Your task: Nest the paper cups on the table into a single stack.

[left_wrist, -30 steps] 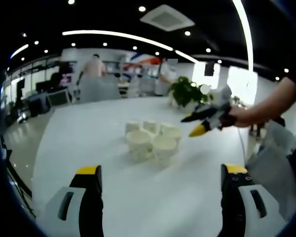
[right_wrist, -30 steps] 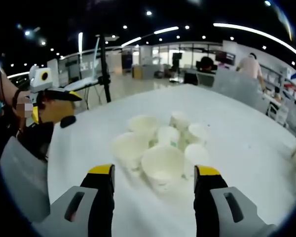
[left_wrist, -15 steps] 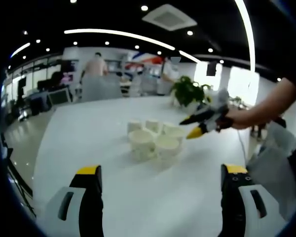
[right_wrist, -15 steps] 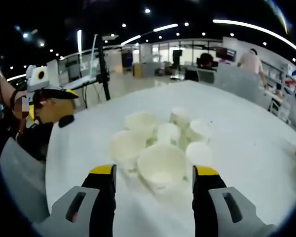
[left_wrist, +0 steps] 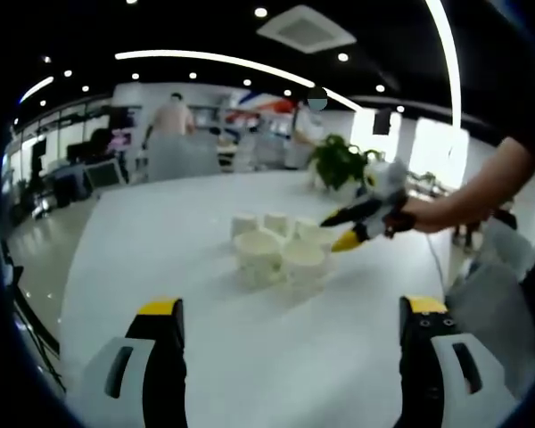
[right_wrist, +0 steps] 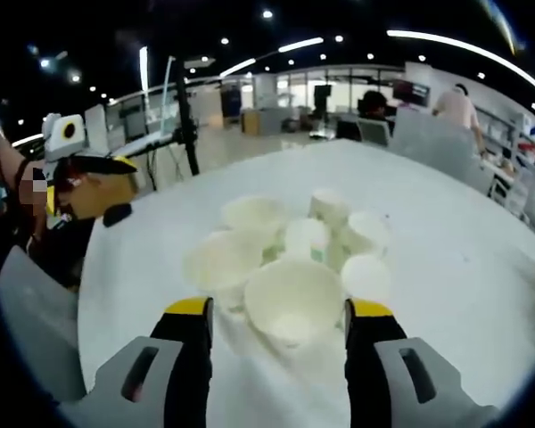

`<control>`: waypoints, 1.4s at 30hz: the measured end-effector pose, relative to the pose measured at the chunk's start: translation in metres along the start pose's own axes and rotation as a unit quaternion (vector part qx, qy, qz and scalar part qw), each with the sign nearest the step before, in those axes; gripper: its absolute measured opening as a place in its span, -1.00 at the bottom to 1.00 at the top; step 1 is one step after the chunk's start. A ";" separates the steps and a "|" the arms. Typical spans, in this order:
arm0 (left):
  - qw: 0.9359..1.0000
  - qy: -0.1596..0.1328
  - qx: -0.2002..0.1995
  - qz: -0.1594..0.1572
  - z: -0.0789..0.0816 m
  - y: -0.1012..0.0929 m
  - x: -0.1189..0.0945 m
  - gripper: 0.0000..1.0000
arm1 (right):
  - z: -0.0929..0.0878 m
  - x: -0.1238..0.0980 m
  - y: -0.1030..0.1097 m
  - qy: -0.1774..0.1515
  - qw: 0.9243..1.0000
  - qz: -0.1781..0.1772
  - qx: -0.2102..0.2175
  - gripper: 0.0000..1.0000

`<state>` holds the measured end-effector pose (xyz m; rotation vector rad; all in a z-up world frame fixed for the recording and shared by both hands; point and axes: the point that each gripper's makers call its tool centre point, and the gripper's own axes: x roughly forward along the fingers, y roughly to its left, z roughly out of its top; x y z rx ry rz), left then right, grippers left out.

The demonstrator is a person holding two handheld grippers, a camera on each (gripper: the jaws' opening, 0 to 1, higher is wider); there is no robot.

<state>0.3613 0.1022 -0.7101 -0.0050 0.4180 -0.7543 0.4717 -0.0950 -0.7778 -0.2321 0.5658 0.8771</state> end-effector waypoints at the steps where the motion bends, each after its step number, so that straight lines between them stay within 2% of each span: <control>1: 1.000 0.001 -0.001 0.000 0.000 0.000 0.000 1.00 | 0.001 0.001 -0.001 0.000 1.000 -0.001 0.000 0.12; 22: 1.000 0.004 -0.010 0.007 -0.005 0.005 -0.004 1.00 | -0.005 0.012 -0.008 0.011 1.000 -0.001 -0.005 0.00; 26: 1.000 0.003 -0.011 0.007 -0.005 0.005 -0.004 1.00 | -0.007 0.012 -0.010 0.012 1.000 0.000 -0.005 -0.07; 42: 1.000 0.000 -0.011 0.004 -0.005 0.003 -0.002 1.00 | -0.007 0.007 -0.010 0.009 1.000 -0.001 -0.006 -0.14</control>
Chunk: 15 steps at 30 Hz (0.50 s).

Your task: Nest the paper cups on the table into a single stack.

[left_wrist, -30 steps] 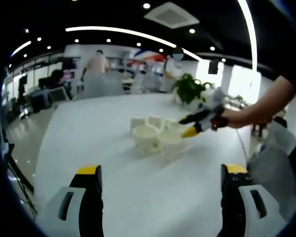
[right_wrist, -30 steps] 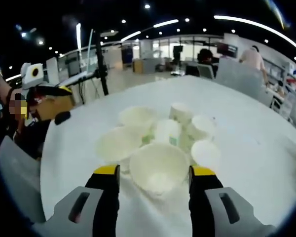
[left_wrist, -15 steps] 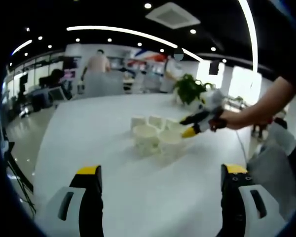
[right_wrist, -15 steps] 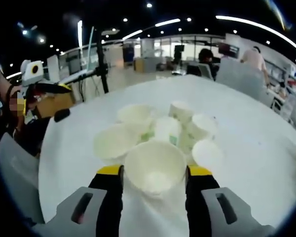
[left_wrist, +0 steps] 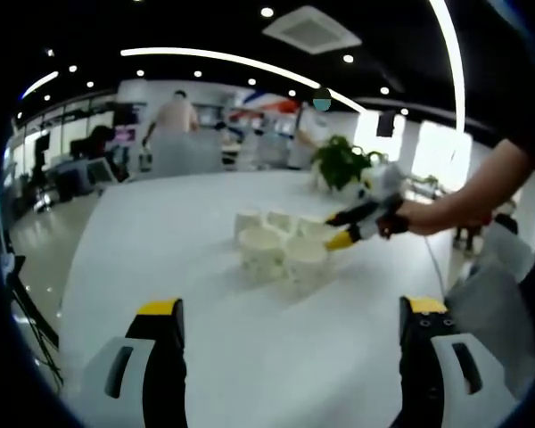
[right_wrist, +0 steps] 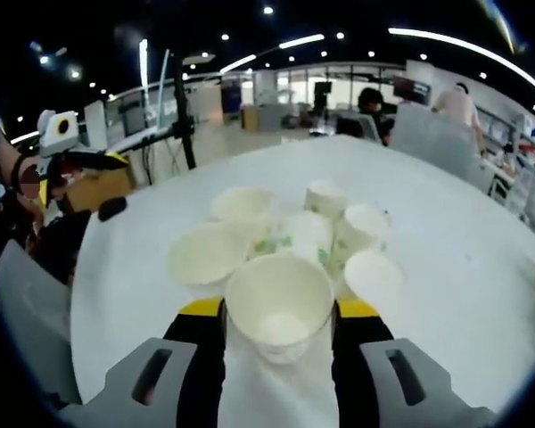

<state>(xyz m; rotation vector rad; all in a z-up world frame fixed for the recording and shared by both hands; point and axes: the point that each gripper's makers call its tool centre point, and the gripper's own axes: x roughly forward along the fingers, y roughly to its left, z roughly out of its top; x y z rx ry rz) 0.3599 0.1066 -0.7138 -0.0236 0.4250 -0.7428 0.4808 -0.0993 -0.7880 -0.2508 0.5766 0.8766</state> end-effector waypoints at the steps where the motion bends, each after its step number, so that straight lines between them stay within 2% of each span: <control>1: 1.000 0.000 0.000 0.000 0.000 0.000 -0.001 1.00 | 0.000 -0.001 0.001 0.000 1.000 0.001 0.001 -0.14; 15: 1.000 -0.002 0.004 -0.005 0.003 -0.005 -0.001 1.00 | -0.007 -0.013 0.001 0.001 1.000 -0.002 0.001 -0.18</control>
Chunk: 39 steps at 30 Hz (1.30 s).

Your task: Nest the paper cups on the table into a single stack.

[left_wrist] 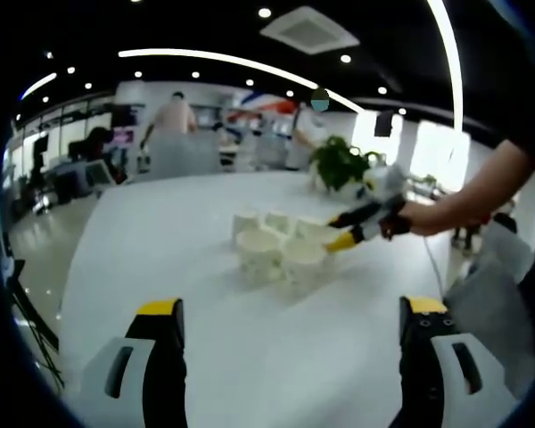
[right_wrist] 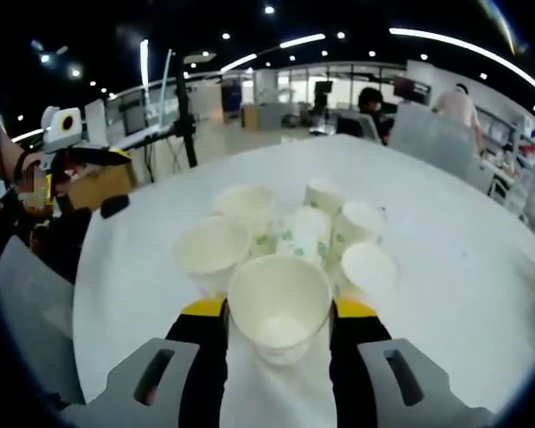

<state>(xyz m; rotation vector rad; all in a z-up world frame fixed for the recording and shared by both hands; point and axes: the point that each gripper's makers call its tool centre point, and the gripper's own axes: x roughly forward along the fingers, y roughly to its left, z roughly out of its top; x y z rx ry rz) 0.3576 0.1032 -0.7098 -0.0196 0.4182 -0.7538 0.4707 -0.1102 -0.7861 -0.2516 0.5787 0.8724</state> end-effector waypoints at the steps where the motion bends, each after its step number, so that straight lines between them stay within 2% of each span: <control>1: 1.000 0.000 0.000 0.000 0.000 -0.001 0.000 1.00 | 0.000 -0.001 0.000 -0.001 1.000 -0.001 -0.001 -0.19; 25: 1.000 -0.004 0.013 -0.010 0.007 -0.009 0.003 1.00 | 0.002 -0.023 -0.002 -0.020 1.000 -0.015 0.010 -0.21; 39: 1.000 -0.009 0.015 -0.019 0.009 -0.017 0.004 1.00 | 0.011 -0.038 0.005 -0.037 0.999 -0.022 0.011 -0.21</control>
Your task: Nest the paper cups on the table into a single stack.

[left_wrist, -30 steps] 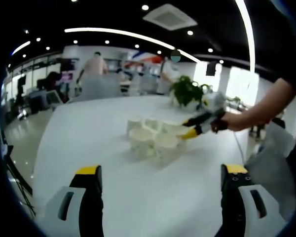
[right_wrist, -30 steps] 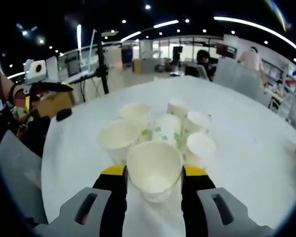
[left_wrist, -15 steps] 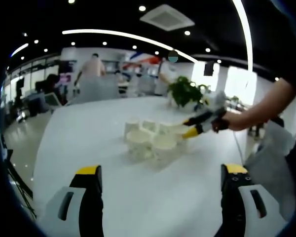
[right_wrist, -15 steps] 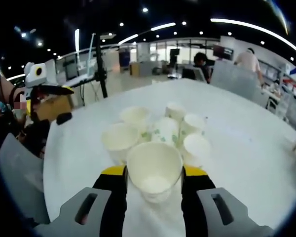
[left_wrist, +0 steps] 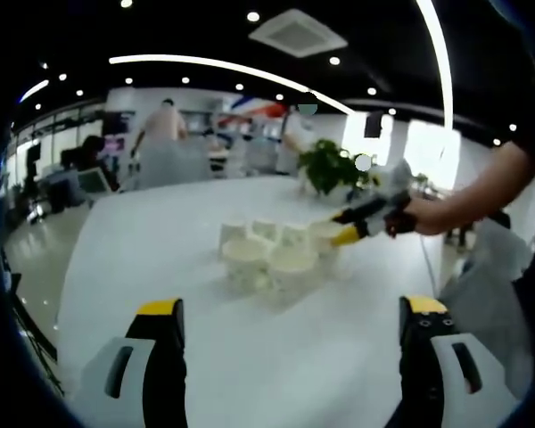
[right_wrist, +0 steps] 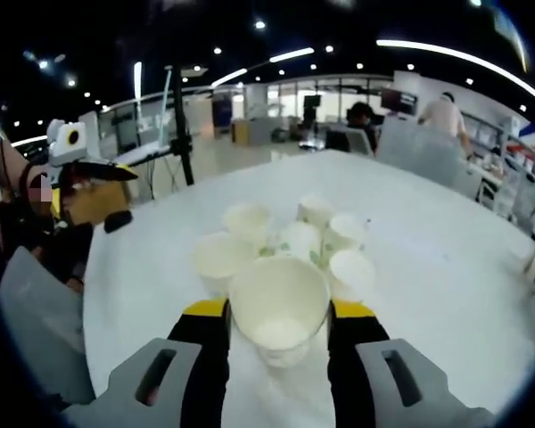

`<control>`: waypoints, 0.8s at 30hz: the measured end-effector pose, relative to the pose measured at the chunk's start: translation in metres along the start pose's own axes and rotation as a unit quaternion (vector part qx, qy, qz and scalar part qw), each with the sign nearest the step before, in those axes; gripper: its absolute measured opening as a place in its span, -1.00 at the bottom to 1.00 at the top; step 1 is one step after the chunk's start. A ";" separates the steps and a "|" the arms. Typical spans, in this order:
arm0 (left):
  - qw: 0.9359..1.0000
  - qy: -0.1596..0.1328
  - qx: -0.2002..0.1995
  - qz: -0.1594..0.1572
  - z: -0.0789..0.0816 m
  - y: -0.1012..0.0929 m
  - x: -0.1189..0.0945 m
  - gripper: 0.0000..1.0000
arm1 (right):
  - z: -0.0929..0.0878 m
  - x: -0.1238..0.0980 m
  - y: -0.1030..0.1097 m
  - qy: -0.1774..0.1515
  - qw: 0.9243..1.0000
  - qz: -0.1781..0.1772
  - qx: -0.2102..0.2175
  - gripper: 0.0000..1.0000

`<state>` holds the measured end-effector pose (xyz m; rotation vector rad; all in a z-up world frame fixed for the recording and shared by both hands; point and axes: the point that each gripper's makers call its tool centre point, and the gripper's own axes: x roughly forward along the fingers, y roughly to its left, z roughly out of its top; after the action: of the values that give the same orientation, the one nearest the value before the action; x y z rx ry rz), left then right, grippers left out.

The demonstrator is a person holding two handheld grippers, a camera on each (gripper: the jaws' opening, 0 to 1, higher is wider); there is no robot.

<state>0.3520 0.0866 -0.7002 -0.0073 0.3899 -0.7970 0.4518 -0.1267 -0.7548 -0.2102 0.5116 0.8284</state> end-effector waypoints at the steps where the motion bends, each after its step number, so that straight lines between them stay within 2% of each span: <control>1: 1.000 0.001 0.001 0.000 0.000 -0.001 0.000 1.00 | 0.001 -0.003 0.002 -0.001 1.000 0.000 -0.001 -0.21; 12: 1.000 -0.002 0.000 -0.004 -0.002 -0.006 -0.003 1.00 | 0.015 -0.022 0.014 -0.024 1.000 -0.001 -0.007 -0.21; 24: 1.000 -0.008 0.001 -0.004 -0.001 -0.008 -0.008 1.00 | 0.021 -0.029 0.033 -0.031 0.999 0.008 -0.019 -0.21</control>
<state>0.3409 0.0865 -0.6972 -0.0135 0.3747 -0.8042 0.4185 -0.1158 -0.7217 -0.2146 0.4402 0.8581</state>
